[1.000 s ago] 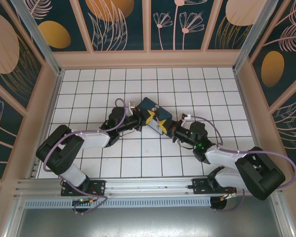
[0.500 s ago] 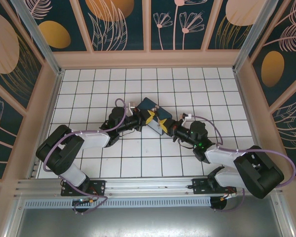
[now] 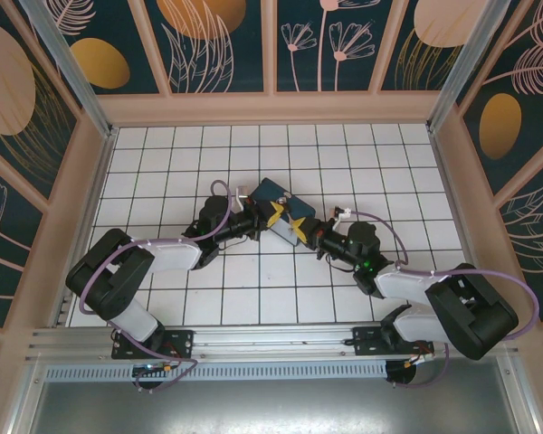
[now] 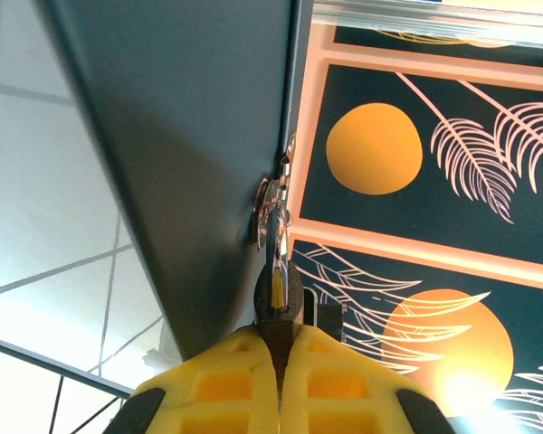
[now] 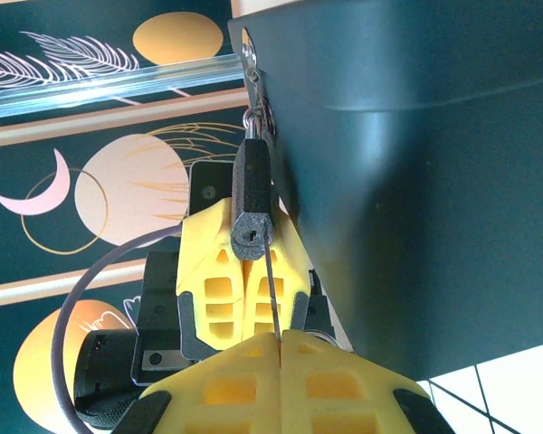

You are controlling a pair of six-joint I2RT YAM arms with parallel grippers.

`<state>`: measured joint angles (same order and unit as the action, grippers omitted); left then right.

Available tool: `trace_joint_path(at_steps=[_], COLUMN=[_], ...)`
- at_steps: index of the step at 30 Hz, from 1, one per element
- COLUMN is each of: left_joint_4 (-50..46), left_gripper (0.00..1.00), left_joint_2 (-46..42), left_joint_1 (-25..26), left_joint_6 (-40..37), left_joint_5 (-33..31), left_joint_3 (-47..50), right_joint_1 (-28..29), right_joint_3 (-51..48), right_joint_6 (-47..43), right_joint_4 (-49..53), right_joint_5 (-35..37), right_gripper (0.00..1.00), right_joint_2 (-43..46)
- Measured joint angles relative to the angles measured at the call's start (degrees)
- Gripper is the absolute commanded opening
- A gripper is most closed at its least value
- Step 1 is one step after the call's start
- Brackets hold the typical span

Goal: Unlock the padlock with the key

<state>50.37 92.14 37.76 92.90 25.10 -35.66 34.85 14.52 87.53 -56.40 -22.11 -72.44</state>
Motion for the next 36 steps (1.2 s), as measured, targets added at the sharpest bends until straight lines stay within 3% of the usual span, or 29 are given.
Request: trace_joint_path(at_steps=[36], left_joint_4=[0.9], left_gripper=[0.02], left_joint_2=[1.1], left_joint_1=[0.0], left_joint_6=[0.8], left_joint_5=[0.0], left_joint_3=[0.5], right_joint_1=[0.0], right_joint_3=[1.3], right_joint_6=[-1.7], right_joint_4=[2.8], right_joint_5=[-0.4], right_gripper=[0.00], right_joint_2=[1.4])
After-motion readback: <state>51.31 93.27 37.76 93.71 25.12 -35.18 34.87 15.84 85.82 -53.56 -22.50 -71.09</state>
